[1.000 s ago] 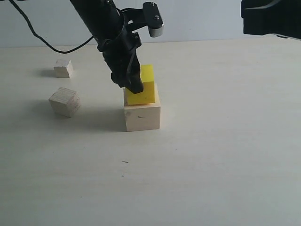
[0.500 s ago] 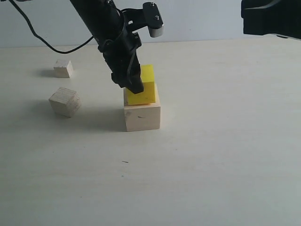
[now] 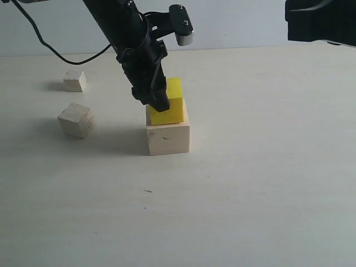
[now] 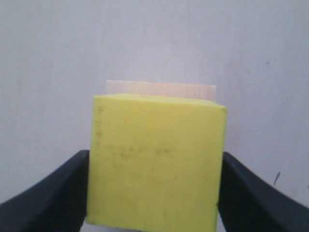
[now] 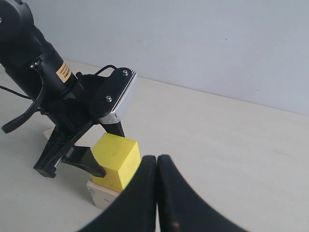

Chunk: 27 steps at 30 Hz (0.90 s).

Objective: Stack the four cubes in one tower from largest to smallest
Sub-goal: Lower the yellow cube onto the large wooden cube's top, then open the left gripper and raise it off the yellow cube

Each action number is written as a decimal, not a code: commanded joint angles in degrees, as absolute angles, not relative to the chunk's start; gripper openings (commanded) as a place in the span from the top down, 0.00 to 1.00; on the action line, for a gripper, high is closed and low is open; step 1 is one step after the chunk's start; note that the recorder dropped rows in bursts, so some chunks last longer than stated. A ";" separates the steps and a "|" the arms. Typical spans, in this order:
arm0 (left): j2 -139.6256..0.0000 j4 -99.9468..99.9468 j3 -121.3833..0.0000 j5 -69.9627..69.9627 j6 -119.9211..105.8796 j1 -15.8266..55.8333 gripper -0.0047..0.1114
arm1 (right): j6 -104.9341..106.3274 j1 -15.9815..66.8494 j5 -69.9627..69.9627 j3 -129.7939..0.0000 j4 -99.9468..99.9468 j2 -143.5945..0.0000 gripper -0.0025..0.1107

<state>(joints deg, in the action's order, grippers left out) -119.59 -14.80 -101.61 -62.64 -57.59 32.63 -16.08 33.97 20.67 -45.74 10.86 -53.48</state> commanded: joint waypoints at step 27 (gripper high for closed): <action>-115.54 -15.99 -101.51 -64.93 -53.74 32.75 0.34 | -15.86 33.81 20.83 -45.53 11.04 -53.41 0.98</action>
